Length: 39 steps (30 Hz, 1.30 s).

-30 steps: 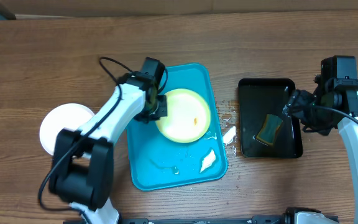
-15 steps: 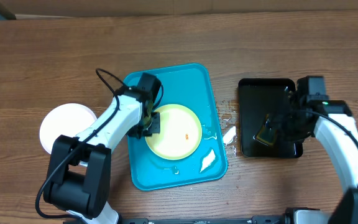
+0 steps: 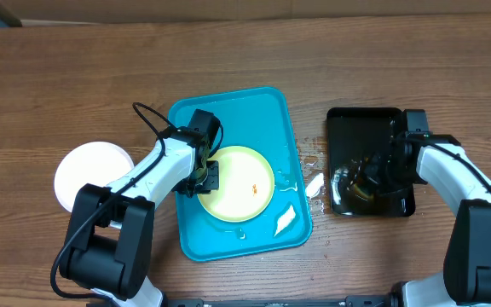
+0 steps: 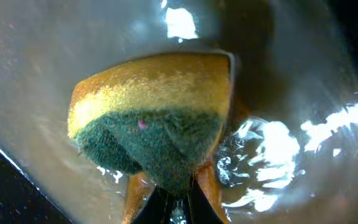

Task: Clean dirty plates on tray and stack at the side
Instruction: 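Grasp the sponge with the right gripper in the black tray, then scrub the yellow plate with the sponge, then return sponge to black tray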

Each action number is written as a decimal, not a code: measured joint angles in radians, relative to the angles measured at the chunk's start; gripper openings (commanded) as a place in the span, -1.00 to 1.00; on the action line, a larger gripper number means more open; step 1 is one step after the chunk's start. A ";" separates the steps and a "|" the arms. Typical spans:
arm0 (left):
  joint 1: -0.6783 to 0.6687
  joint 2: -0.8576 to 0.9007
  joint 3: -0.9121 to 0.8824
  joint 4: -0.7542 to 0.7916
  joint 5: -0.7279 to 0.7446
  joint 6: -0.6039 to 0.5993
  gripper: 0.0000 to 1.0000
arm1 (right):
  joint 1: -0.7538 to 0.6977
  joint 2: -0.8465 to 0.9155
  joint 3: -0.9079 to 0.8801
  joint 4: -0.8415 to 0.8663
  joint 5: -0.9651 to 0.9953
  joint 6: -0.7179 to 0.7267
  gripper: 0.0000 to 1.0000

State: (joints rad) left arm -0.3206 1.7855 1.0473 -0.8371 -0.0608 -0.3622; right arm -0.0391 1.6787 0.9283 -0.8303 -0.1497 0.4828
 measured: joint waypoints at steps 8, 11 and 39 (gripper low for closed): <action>0.000 0.000 0.000 0.000 0.000 0.003 -0.21 | 0.000 -0.018 0.132 -0.213 0.008 -0.048 -0.14; 0.000 0.000 0.000 0.005 0.000 0.003 -0.32 | 0.000 -0.031 0.136 -0.213 0.008 -0.054 -0.07; 0.000 -0.014 -0.001 0.053 0.088 0.022 -0.92 | 0.094 -0.127 0.137 -0.178 0.012 -0.066 -0.92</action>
State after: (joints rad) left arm -0.3206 1.7718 1.0466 -0.7841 0.0269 -0.3401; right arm 0.0551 1.5513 1.0649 -1.0084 -0.1379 0.4171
